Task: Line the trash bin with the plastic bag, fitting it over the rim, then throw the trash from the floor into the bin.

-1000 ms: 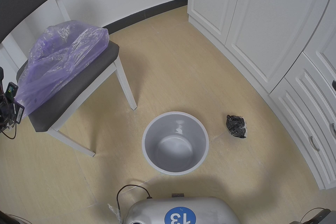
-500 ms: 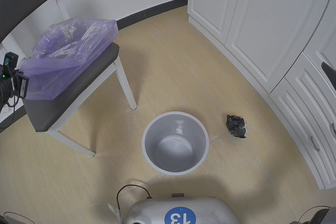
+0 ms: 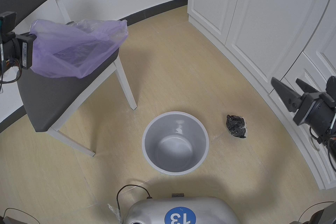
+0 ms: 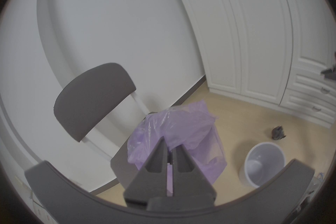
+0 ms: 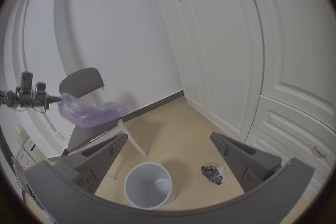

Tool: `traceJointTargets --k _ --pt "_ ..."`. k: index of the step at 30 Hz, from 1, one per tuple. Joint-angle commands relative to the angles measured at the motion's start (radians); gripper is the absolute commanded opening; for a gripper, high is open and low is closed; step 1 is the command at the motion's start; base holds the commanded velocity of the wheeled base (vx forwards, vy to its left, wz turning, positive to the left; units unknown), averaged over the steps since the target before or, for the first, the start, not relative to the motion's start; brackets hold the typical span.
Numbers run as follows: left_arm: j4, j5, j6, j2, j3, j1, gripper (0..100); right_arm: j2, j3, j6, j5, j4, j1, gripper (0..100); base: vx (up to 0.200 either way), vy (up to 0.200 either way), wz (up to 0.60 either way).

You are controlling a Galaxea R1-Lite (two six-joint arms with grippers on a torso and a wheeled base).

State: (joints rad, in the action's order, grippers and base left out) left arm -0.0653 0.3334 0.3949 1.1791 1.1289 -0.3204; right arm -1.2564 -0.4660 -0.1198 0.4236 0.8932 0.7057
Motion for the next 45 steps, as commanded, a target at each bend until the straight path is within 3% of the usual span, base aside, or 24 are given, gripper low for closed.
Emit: traceJointTargets --k 1,6,13,16,28,45 --pt "0.016 0.003 -0.005 -0.044 0.035 -0.071 0 -0.124 -0.019 0.0 0.001 0.043 0.052 100 0.0 0.0 0.0" --pt "0.016 0.01 -0.004 -0.069 0.041 -0.158 0 -0.258 -0.086 -0.008 0.004 0.124 0.057 100 0.0 0.0 0.0" --pt "0.013 0.01 -0.005 -0.081 0.031 -0.212 0 -0.41 -0.145 -0.008 0.004 0.197 0.055 100 0.0 0.0 0.0" --pt "0.007 0.01 -0.004 -0.092 0.028 -0.233 0 -0.512 -0.224 -0.049 0.01 0.266 0.057 100 0.0 0.0 0.0" --pt "0.005 0.009 -0.002 -0.11 0.028 -0.264 0 -0.75 -0.375 -0.178 0.003 0.271 0.107 100 0.0 0.0 0.0" --pt "0.004 0.009 -0.001 -0.136 0.029 -0.301 0 -0.991 -0.665 -0.253 0.001 0.187 0.11 100 0.0 0.0 0.0"
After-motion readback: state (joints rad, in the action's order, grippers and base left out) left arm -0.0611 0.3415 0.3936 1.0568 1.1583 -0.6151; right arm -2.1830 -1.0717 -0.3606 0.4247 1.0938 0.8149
